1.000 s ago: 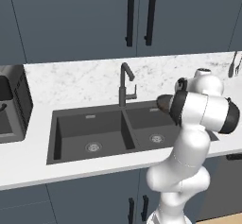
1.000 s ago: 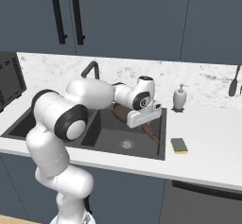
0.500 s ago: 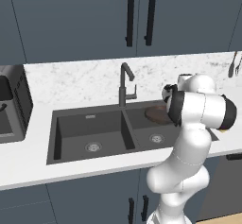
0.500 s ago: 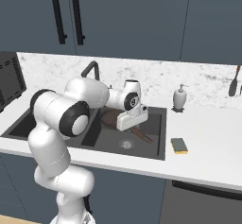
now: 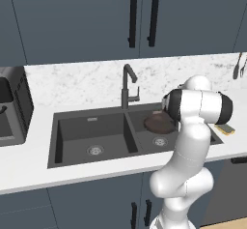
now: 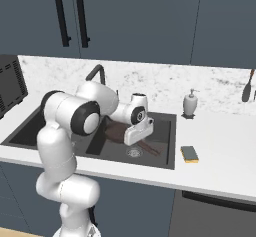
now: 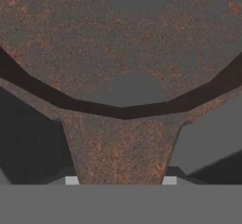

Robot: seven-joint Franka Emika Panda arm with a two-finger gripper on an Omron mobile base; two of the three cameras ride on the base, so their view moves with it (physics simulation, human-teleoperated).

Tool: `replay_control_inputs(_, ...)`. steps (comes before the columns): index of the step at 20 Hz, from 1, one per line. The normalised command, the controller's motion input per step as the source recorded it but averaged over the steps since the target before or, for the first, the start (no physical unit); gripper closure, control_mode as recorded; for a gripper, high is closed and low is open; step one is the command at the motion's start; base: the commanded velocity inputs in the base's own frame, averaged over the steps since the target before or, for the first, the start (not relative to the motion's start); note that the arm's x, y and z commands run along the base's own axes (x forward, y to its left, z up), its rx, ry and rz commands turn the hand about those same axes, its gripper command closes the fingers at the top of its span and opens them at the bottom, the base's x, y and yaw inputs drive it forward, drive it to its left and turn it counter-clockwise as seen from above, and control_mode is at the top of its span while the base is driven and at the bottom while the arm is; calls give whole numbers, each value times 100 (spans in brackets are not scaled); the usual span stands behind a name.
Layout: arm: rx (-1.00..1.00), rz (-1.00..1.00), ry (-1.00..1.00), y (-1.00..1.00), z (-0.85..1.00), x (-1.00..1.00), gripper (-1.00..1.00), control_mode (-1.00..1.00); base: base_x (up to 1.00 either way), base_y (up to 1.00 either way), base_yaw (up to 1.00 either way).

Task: Pick the pan and sponge and place them into the sink. Then turn on the water.

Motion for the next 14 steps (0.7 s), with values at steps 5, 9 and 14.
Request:
replay_control_inputs(5,4,4,0,13,-58,10,100,-100,0,0,0)
replay_control_inputs(9,3,3,0,0,-50,14,100,-100,0,0,0)
replay_control_inputs(14,3,2,0,0,-43,20,100,-100,0,0,0)
